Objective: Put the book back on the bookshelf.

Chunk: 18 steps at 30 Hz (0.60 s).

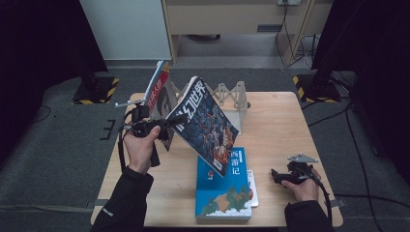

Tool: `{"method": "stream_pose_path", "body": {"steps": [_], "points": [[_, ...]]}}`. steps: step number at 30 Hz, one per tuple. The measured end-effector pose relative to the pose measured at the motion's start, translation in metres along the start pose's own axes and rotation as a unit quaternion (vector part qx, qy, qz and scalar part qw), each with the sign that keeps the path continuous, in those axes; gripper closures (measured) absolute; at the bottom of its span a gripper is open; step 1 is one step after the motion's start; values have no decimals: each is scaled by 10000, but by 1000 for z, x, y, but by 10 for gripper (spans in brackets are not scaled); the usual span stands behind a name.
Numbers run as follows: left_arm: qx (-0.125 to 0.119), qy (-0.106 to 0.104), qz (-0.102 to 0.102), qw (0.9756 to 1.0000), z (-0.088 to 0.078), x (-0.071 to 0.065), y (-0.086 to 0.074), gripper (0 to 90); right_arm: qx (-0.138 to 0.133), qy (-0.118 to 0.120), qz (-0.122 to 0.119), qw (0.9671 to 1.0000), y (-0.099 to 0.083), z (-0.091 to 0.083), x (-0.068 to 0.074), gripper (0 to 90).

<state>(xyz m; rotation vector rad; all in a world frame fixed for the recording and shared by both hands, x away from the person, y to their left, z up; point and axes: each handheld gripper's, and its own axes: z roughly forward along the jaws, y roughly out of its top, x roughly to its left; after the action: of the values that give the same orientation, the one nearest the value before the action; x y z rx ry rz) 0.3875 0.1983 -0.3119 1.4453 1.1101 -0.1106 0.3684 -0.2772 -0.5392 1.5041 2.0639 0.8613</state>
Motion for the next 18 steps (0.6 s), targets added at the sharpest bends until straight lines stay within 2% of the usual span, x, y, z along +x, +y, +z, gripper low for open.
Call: {"method": "stream_pose_path", "body": {"steps": [9, 10, 18], "points": [[-151, 311, 275, 9990, -19, -3, 17, 818, -7, 0, -6, 10000, 0, 0, 0, 20], [-182, 395, 331, 9985, -23, -3, 21, 818, -6, -1, -6, 10000, 0, 0, 0, 20], [-313, 690, 485, 9959, -40, -3, 36, 818, -7, 0, -5, 10000, 0, 0, 0, 20]]}}
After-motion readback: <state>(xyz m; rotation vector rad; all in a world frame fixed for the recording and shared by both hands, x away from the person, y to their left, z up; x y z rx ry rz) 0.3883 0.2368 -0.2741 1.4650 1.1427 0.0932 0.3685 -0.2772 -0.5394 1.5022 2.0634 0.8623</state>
